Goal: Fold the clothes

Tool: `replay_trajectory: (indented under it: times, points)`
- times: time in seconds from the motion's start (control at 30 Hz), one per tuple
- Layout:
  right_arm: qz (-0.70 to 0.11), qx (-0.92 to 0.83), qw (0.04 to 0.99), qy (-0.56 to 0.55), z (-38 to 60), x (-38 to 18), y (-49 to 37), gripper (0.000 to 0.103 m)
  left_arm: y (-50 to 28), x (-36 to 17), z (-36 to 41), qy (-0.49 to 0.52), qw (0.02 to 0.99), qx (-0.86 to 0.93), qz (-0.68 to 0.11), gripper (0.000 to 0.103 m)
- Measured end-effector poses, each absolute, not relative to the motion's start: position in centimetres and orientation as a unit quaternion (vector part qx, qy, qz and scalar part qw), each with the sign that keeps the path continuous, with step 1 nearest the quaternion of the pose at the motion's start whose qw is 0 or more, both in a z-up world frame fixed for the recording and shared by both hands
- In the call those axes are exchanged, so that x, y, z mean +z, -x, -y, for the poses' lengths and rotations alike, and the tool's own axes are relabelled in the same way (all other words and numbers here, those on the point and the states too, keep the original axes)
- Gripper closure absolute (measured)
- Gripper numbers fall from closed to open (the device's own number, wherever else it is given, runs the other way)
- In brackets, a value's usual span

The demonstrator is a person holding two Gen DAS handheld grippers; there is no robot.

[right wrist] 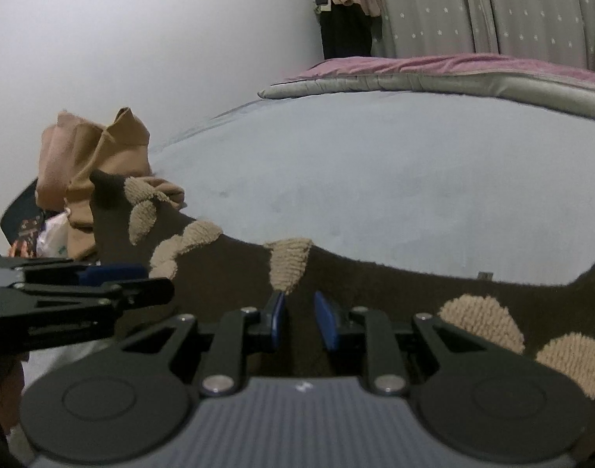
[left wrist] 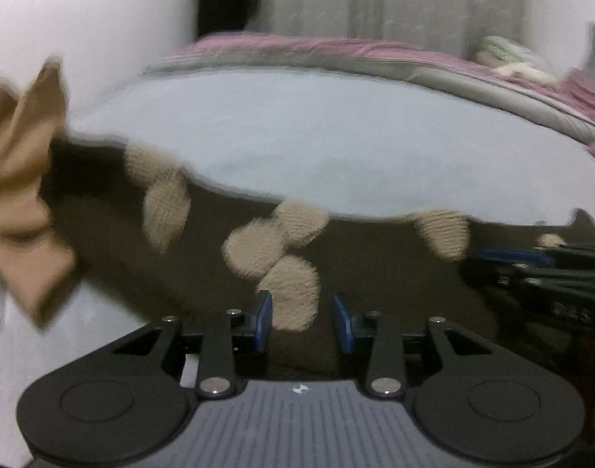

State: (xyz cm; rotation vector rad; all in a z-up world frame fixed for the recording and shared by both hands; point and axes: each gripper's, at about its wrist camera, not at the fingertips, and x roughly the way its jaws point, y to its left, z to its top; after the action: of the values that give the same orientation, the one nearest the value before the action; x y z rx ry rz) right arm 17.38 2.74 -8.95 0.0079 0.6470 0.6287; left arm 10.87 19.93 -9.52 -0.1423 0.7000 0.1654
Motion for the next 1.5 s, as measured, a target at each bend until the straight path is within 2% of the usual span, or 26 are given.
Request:
replay_trajectory:
  times: [0.13,0.47,0.53,0.57,0.67,1.0,1.27,1.5]
  points:
    - [-0.317,0.294,0.902,0.027,-3.9,-9.4,-17.4,0.082,-10.9,-9.1,-19.2,0.06,0.931,0.087,-0.35,0.067]
    - [-0.337,0.272,0.898,0.082,-7.8,-8.9,-21.1,0.079,-11.5,-8.7,-21.0,0.117,0.918,0.08,-0.37,0.067]
    - [-0.336,0.272,0.897,0.094,-8.5,-8.9,-22.1,0.076,-11.4,-8.7,-21.6,0.132,0.915,0.079,-0.374,0.067]
    - [-0.337,0.271,0.897,0.095,-8.8,-8.9,-22.5,0.071,-11.4,-8.7,-21.7,0.137,0.914,0.079,-0.374,0.067]
    - [-0.344,0.264,0.896,0.09,-9.3,-8.7,-23.6,0.07,-11.3,-8.5,-22.4,0.156,0.912,0.081,-0.37,0.067]
    - [-0.351,0.266,0.896,0.058,-7.2,-6.1,-17.6,0.068,-11.3,-8.3,-24.3,0.219,0.899,0.087,-0.368,0.067]
    - [-0.362,0.283,0.882,0.108,-9.1,-8.1,-10.9,0.068,-10.9,-8.1,-26.1,0.235,0.894,0.12,-0.361,0.067]
    - [-0.373,0.287,0.879,0.08,-6.5,-5.6,-8.3,0.068,-11.2,-8.1,-25.7,0.26,0.892,0.076,-0.363,0.067]
